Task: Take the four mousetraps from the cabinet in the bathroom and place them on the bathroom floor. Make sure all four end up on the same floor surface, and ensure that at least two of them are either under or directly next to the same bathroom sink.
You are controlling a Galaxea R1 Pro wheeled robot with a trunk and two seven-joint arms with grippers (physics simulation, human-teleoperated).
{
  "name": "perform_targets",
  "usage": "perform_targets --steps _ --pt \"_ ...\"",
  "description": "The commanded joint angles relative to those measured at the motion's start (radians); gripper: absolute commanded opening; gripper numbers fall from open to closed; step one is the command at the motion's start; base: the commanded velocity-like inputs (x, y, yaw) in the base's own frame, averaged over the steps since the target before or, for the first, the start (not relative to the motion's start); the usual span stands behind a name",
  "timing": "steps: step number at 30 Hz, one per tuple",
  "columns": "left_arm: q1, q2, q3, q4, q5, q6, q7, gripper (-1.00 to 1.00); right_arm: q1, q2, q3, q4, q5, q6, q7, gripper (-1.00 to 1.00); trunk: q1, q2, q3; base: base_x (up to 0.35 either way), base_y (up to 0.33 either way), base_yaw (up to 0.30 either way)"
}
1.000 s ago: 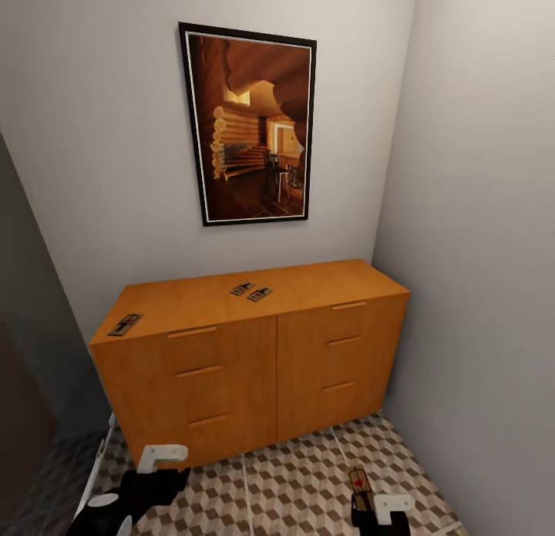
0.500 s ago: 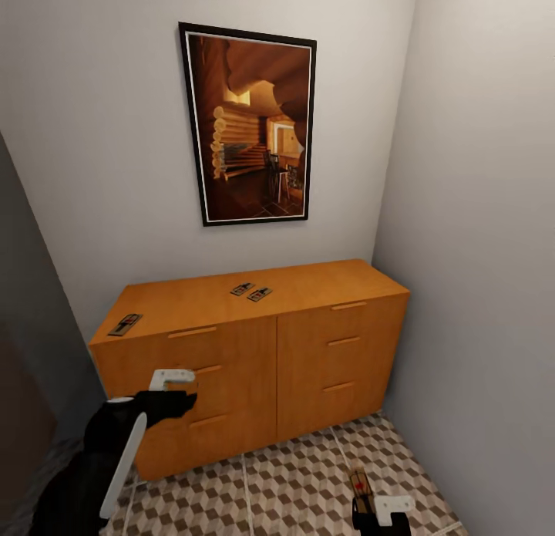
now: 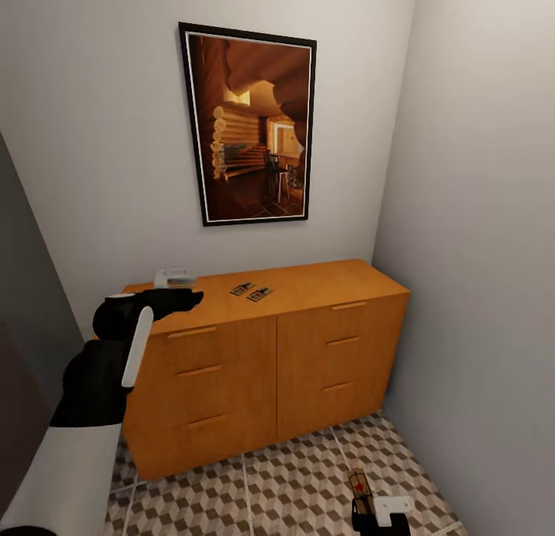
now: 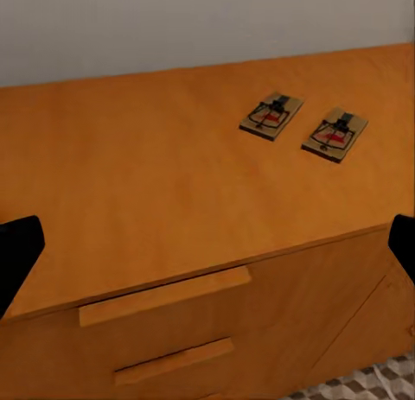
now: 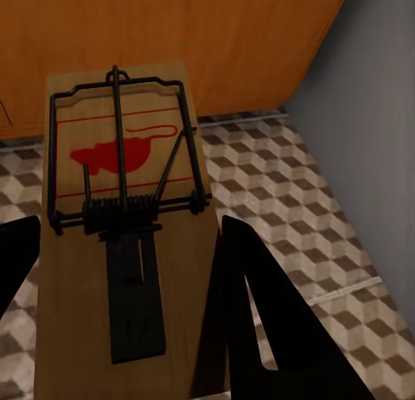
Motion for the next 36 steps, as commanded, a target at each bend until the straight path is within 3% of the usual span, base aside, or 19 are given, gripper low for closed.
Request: perform_targets --steps 1,5,9,12,15,17,18,20,21,23,27,36 --pt "-0.026 0.001 0.000 0.016 0.005 0.004 0.002 1.00 -0.001 0.001 0.008 0.001 -0.011 -0.004 0.000 -1.00 0.000 -0.001 -0.001 0.000 0.000 0.000" --pt "-0.104 0.007 0.000 0.093 0.002 0.002 0.005 1.00 -0.001 0.001 0.008 0.001 -0.011 -0.005 0.000 -1.00 0.000 -0.001 -0.001 0.000 0.000 0.000" --pt "-0.140 0.066 0.000 0.171 -0.002 0.000 0.005 1.00 -0.001 0.001 0.008 0.001 -0.011 -0.005 0.000 -1.00 0.000 -0.001 -0.001 0.000 0.000 0.000" --pt "-0.144 0.138 0.001 0.219 0.000 0.002 0.003 1.00 -0.001 0.001 0.008 0.001 -0.011 -0.005 0.000 -1.00 0.000 -0.001 -0.001 0.000 0.000 0.000" --pt "-0.145 0.241 0.001 0.277 0.015 0.004 -0.018 1.00 -0.001 0.001 0.009 0.001 -0.011 -0.005 0.000 -1.00 0.000 -0.001 -0.001 0.000 0.000 0.000" --pt "-0.145 0.305 0.002 0.296 0.043 0.004 -0.071 1.00 -0.001 0.002 0.009 0.001 -0.011 -0.004 0.000 -1.00 0.000 -0.001 -0.001 0.000 0.000 0.000" --pt "-0.145 0.321 0.004 0.299 0.051 0.004 -0.090 1.00 -0.001 0.002 0.009 0.001 -0.011 -0.004 0.000 -1.00 0.000 -0.001 -0.001 0.000 0.000 0.000" --pt "-0.146 0.385 0.007 0.305 0.075 0.004 -0.174 1.00 -0.001 0.002 0.009 0.001 -0.011 -0.004 0.001 -1.00 0.000 -0.001 -0.001 0.000 0.000 0.000" --pt "-0.146 0.399 0.007 0.305 0.078 0.004 -0.195 1.00 -0.001 0.002 0.009 0.001 -0.011 -0.004 0.002 -1.00 0.000 -0.001 -0.001 0.000 0.000 0.000" --pt "-0.146 0.452 0.008 0.306 0.087 0.003 -0.271 1.00 -0.001 0.003 0.010 0.001 -0.011 -0.003 0.002 -1.00 0.000 -0.001 -0.001 0.000 0.000 0.000" --pt "-0.146 0.486 0.009 0.300 0.092 0.003 -0.310 1.00 -0.001 0.004 0.010 0.001 -0.011 -0.003 0.003 -1.00 0.000 -0.001 -0.001 0.000 0.000 0.000" --pt "-0.146 0.509 0.004 0.279 0.093 0.003 -0.398 1.00 -0.001 0.004 0.010 0.002 -0.011 -0.003 0.003 -1.00 0.000 -0.001 -0.001 0.000 0.000 0.000"
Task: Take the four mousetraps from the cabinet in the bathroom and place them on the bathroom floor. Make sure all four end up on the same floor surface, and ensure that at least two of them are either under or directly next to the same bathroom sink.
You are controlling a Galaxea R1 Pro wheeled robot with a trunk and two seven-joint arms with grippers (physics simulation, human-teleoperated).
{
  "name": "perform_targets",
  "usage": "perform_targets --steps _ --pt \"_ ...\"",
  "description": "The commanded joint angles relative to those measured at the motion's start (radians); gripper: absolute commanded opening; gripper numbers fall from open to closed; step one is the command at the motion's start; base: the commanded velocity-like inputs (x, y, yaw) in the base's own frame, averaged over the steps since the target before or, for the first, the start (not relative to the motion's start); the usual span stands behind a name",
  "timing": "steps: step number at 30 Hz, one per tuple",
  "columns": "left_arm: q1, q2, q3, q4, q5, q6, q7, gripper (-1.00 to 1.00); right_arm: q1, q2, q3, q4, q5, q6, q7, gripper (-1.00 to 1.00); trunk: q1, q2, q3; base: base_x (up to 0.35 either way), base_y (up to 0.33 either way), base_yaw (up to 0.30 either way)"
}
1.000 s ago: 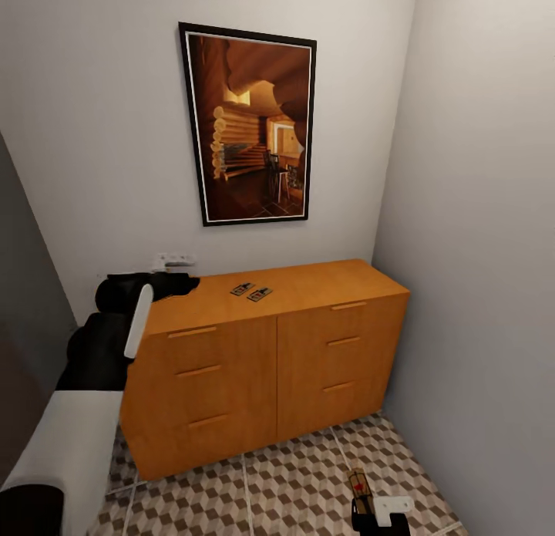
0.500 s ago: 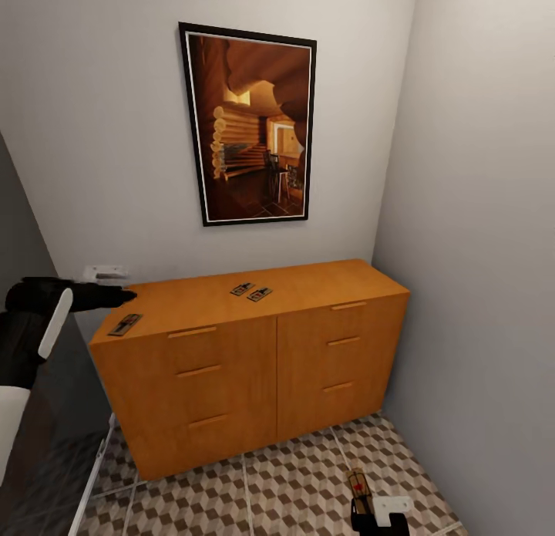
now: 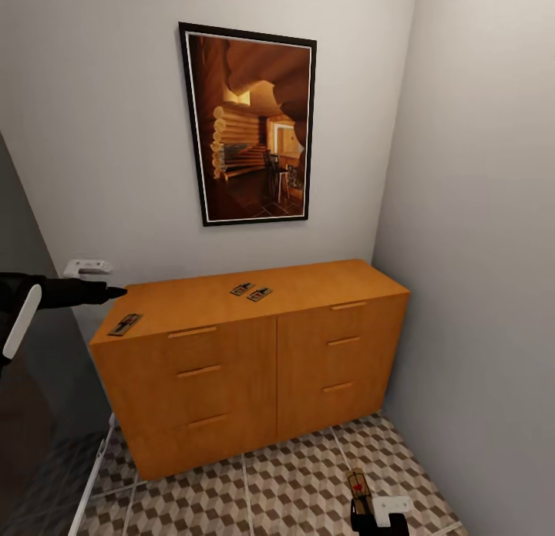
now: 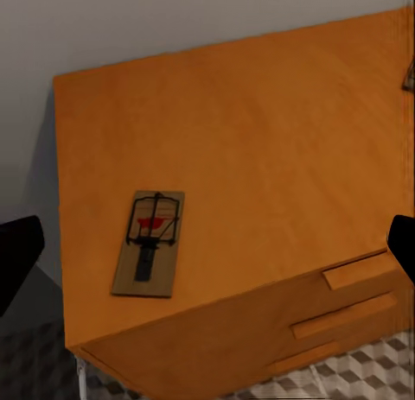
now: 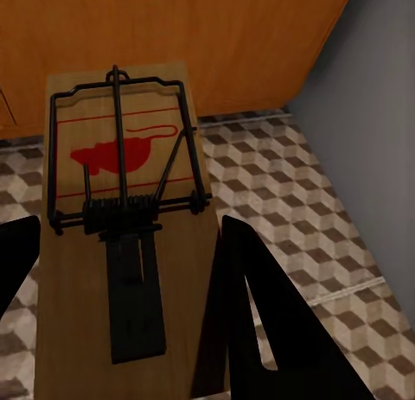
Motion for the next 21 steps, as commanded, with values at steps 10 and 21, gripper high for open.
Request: perform_targets --steps 10,21 --pt "-0.001 0.024 -0.026 0.007 0.006 0.003 -0.049 1.00 -0.001 0.001 0.009 0.001 -0.011 -0.004 0.000 -1.00 0.000 -0.001 -0.001 0.000 0.000 0.000" --pt "-0.001 0.042 -0.041 0.024 -0.005 -0.002 -0.049 1.00 -0.001 0.001 0.009 0.001 -0.011 -0.004 0.000 -1.00 0.000 -0.001 -0.001 0.000 0.000 0.000"
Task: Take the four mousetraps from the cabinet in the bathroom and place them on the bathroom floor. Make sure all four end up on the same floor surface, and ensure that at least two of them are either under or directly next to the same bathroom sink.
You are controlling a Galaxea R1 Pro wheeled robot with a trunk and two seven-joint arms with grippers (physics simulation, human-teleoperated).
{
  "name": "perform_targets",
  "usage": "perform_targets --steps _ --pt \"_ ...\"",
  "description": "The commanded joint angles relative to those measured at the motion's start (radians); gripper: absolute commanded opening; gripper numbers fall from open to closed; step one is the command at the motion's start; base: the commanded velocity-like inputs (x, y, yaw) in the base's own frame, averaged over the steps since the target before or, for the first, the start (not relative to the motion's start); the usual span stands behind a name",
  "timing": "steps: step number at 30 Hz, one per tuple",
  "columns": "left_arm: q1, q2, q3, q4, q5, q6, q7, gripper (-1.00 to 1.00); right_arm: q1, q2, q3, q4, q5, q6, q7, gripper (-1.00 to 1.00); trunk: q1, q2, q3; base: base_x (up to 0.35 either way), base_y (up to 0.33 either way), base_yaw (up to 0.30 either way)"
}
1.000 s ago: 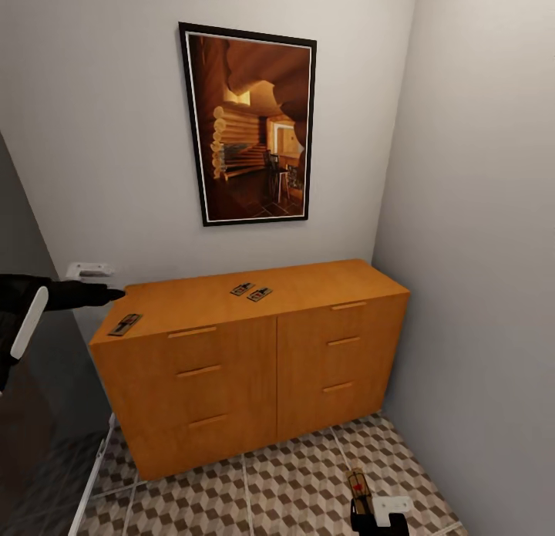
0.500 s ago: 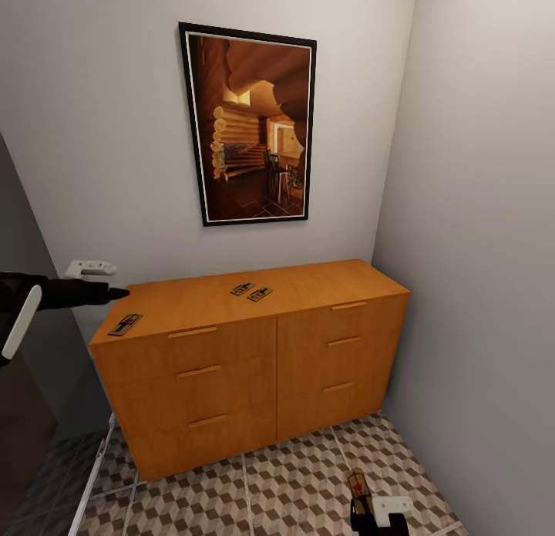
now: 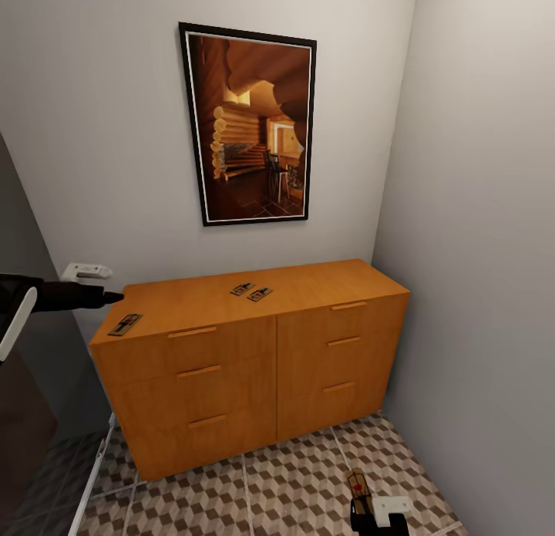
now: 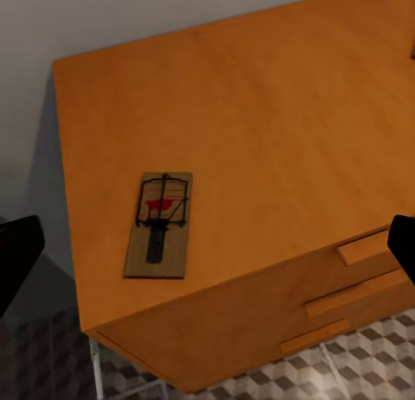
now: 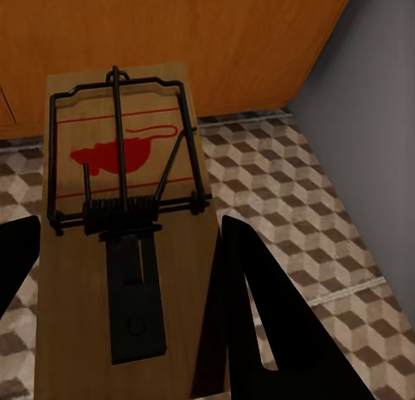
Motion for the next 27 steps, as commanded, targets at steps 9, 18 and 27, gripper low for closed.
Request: perform_targets --steps 9,18,27 --pt "-0.002 0.003 -0.005 0.003 0.011 0.006 0.005 1.00 -0.001 0.000 0.009 0.002 -0.011 -0.004 -0.003 -1.00 0.000 -0.001 -0.001 0.000 0.000 0.000" --pt "-0.002 0.003 -0.005 0.064 0.010 0.002 0.004 1.00 -0.001 -0.001 0.009 0.001 -0.011 -0.004 -0.004 -1.00 0.000 -0.001 -0.001 0.000 0.000 0.000" --pt "-0.002 0.004 -0.004 0.135 0.010 -0.001 0.001 1.00 -0.001 -0.001 0.009 0.001 -0.011 -0.004 -0.004 -1.00 0.000 -0.001 -0.001 0.000 0.000 0.000"
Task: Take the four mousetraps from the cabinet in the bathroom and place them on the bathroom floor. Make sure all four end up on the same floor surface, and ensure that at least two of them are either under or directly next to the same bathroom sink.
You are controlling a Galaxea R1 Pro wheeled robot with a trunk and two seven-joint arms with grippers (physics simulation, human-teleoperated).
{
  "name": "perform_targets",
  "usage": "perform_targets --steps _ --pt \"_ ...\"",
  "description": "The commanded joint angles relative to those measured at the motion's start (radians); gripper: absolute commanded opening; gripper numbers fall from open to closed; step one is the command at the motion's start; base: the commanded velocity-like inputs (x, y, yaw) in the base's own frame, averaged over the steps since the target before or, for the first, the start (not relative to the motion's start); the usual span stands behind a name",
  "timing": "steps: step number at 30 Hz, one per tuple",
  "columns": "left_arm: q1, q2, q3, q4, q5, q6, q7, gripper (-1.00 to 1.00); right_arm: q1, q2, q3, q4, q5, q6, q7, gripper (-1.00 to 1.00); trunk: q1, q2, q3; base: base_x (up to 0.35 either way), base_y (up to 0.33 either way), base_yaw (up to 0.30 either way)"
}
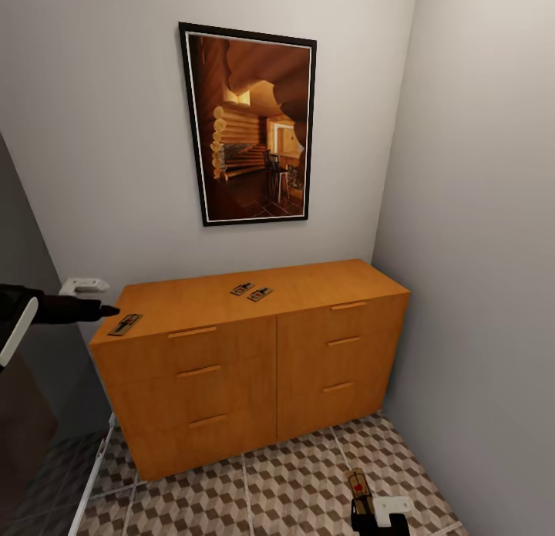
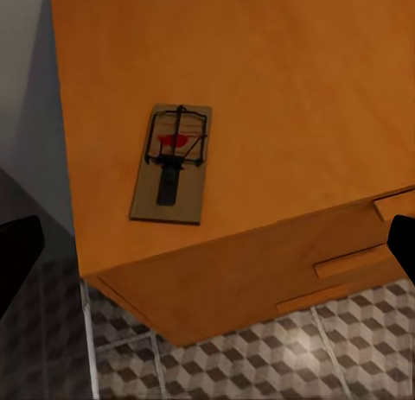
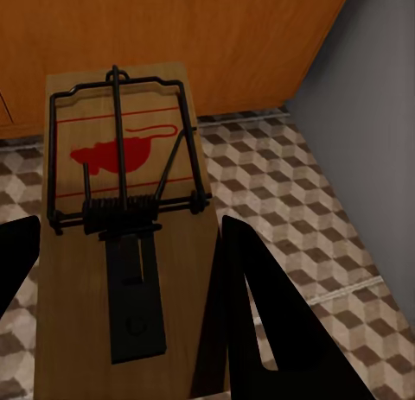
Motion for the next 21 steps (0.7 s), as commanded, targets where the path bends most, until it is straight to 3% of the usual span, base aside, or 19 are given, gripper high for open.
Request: perform_targets --steps 1,21 --pt "-0.001 0.001 -0.002 0.003 0.010 0.006 0.005 1.00 -0.001 0.000 0.009 0.001 -0.011 -0.004 -0.001 -1.00 0.000 -0.001 -0.001 0.000 0.000 0.000" --pt "-0.001 0.001 -0.002 0.008 0.010 0.005 0.005 1.00 -0.001 0.000 0.009 0.001 -0.011 -0.004 -0.001 -1.00 0.000 -0.001 -0.001 0.000 0.000 0.000"
